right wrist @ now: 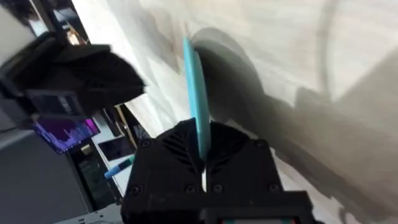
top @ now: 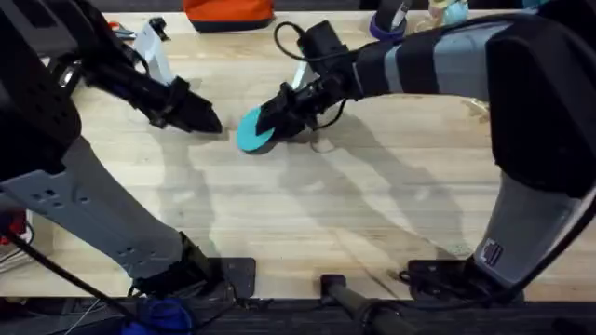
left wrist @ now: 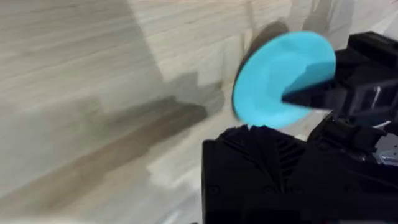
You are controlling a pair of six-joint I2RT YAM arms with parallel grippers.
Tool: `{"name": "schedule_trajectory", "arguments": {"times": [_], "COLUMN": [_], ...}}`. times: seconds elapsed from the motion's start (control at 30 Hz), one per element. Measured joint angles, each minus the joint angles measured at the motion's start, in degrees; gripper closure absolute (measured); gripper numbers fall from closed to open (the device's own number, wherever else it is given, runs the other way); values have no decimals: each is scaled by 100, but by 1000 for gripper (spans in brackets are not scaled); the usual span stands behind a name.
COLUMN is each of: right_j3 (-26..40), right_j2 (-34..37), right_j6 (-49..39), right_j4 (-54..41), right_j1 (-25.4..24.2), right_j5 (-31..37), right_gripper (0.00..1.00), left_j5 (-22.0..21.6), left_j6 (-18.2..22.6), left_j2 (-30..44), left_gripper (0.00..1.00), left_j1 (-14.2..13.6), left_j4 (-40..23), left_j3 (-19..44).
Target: Pick up the plates from the table one by one and place each into a slot on the dish rack.
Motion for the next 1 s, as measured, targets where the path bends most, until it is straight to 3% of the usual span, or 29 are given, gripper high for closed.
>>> {"name": "schedule_trajectory", "arguments": {"times": [0.2,0.37,0.4,0.63,0.67,0.83,0.9,1.0], "right_j3": [12,311,960,2309,2472,3061,3255,3524], "right_j2": [-3,-209,-405,-431,-431,-431,-431,-431], "right_j6": [-417,-1230,-1947,-2911,-3024,-3358,-3475,-3618], "right_j4": [-174,-1293,-2415,-3647,-3771,-4350,-4636,-5026], "right_j1": [-284,-356,-356,-452,-482,-605,-646,-687], "right_j5": [-3,354,1056,1834,1888,2267,2471,2787], "right_gripper": [968,968,968,968,968,968,968,968], "left_j5": [-439,-1020,-1450,-1687,-1716,-1979,-2065,-2119], "left_j6": [-384,-831,-1137,-1328,-1337,-1539,-1596,-1619], "left_j2": [-143,-450,-560,-595,-595,-597,-597,-597], "left_gripper": [960,960,959,920,842,64,11,6], "left_j1": [-2,-54,-213,-579,-621,-669,-663,-664], "left_j4": [-777,-1451,-1848,-2006,-2006,-2006,-2006,-2006], "left_j3": [1005,2124,3012,3874,3925,3961,3961,3961]}}
